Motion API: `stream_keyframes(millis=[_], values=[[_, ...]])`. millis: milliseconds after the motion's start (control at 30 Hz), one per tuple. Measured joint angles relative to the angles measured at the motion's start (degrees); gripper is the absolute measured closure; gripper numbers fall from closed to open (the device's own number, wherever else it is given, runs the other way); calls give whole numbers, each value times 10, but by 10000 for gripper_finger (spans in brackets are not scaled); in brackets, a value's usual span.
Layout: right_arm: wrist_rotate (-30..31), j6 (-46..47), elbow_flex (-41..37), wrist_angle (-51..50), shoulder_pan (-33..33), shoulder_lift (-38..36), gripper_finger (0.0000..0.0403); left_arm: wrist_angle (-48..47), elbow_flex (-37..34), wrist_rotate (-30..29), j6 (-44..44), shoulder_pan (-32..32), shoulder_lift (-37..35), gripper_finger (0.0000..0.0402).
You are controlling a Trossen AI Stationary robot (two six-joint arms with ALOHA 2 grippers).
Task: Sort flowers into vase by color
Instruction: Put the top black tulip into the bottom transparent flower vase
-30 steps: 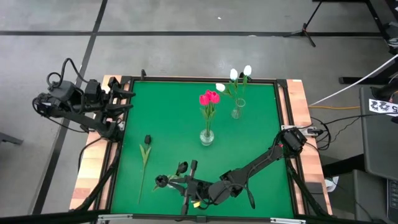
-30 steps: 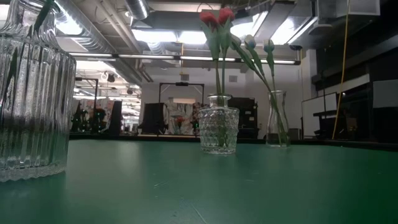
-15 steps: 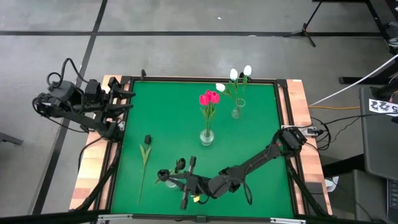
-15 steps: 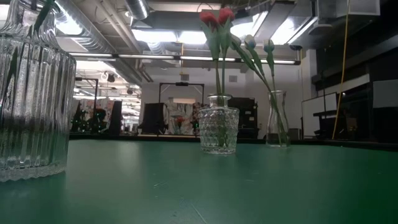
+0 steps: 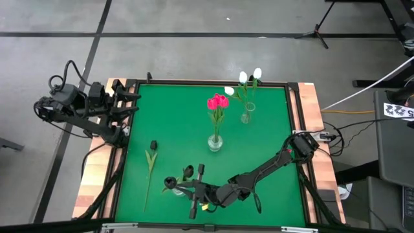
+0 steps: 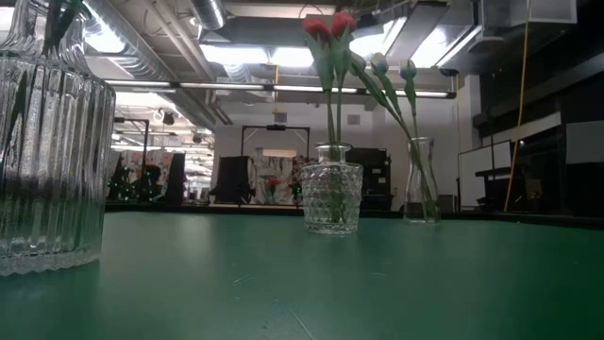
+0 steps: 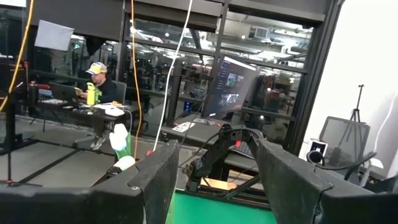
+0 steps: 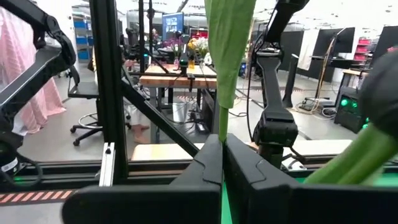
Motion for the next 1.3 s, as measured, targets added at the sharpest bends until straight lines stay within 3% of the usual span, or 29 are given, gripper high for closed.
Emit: stream_keyframes(millis=[233,767,1033,1300], values=[[-30,14,-13,2,-9,0,403,0,0,-3,0,0,0,188],[-36,56,-53,27,-12,0,391,-1,0,-18,7,0,0,188],[-58,60,-53,24,-19,0,361,-6,0,-25,3,0,0,188],[-79,67,-53,24,-19,0,305,-68,0,-25,-20,0,1,188]])
